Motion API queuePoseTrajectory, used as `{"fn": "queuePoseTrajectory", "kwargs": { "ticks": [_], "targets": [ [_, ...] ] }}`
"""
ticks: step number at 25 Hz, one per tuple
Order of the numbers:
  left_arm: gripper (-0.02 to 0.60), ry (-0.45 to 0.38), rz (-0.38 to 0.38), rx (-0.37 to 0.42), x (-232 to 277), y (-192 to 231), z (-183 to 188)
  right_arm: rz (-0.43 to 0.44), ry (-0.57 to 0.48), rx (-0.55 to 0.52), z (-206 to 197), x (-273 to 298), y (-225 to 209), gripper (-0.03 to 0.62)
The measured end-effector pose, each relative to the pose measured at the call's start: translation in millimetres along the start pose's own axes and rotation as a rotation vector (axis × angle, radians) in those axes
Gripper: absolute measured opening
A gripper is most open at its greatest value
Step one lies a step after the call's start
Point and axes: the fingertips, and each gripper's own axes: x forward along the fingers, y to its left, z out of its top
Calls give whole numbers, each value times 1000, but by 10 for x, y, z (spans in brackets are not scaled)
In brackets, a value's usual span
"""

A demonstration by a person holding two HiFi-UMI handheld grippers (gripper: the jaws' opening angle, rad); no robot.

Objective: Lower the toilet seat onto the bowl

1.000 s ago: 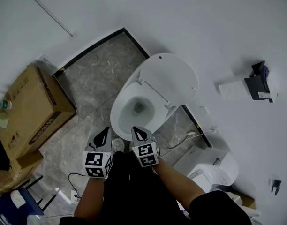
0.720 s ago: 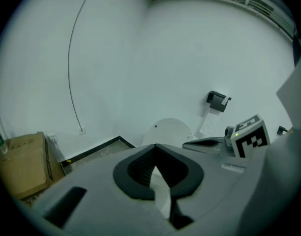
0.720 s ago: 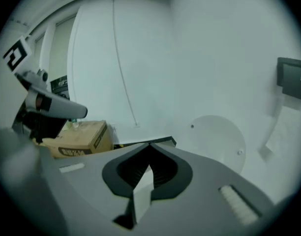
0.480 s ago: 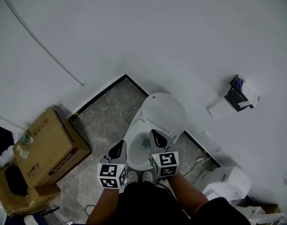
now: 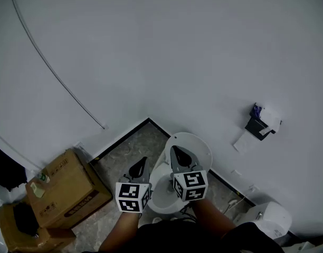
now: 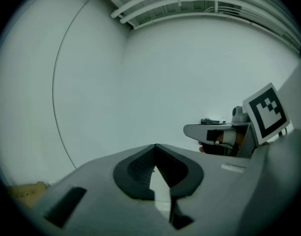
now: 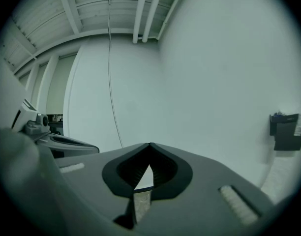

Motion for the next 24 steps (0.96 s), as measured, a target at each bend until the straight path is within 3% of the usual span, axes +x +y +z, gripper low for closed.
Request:
{"fn": "queuePoseTrajectory", "kwargs": {
  "ticks": [9, 24],
  "targets": [
    [8, -19, 2, 21, 97, -84, 216, 35, -8, -6, 81, -54, 5, 6],
    [8, -5, 7, 11, 127, -105, 134, 62, 9, 1, 0, -70, 51, 6]
  ]
}}
